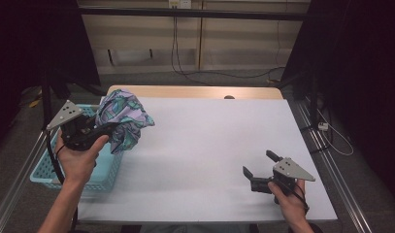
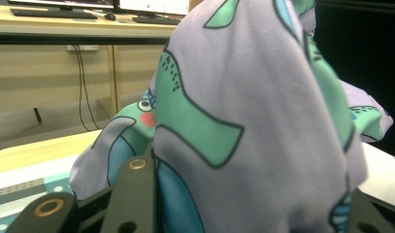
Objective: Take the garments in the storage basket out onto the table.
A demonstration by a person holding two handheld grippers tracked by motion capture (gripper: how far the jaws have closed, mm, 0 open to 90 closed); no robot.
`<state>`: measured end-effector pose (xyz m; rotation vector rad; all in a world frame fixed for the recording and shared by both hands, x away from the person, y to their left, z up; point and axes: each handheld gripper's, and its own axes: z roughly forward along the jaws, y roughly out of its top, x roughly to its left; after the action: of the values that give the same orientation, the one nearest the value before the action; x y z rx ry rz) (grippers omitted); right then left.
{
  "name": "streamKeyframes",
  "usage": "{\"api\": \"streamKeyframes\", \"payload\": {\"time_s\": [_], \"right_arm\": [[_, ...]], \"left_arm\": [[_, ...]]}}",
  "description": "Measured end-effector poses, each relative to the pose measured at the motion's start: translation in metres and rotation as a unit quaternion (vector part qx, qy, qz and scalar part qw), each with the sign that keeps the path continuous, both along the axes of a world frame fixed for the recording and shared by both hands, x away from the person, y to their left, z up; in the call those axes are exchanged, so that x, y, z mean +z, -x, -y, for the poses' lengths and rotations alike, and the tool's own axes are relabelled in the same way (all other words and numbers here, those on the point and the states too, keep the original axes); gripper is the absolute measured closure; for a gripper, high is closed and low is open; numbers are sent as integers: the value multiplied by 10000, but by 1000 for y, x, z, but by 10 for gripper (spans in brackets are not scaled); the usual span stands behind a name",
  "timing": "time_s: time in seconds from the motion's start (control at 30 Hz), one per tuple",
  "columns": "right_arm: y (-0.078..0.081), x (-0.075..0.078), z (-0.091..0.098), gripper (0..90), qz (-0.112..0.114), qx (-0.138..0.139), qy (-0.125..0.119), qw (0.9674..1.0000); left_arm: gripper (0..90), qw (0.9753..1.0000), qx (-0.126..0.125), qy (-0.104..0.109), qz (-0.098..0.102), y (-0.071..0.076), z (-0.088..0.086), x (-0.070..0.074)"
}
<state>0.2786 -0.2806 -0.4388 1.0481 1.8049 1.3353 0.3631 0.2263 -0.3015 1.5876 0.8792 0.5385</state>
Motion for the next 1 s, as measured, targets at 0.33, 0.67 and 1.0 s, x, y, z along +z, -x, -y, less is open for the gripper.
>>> {"api": "streamKeyframes", "payload": {"time_s": [0.33, 0.67, 1.0], "right_arm": [[0, 0, 0, 1, -9, 27, -16, 10000], [1, 0, 0, 1, -4, 51, -15, 10000], [0, 0, 1, 0, -11, 54, -30, 10000]], "left_arm": [[581, 9995, -296, -52, -65, -8, 22, 0], [580, 9985, -542, -9, -104, -17, 46, 0], [580, 9964, -828, 31, -179, -22, 70, 2]]}}
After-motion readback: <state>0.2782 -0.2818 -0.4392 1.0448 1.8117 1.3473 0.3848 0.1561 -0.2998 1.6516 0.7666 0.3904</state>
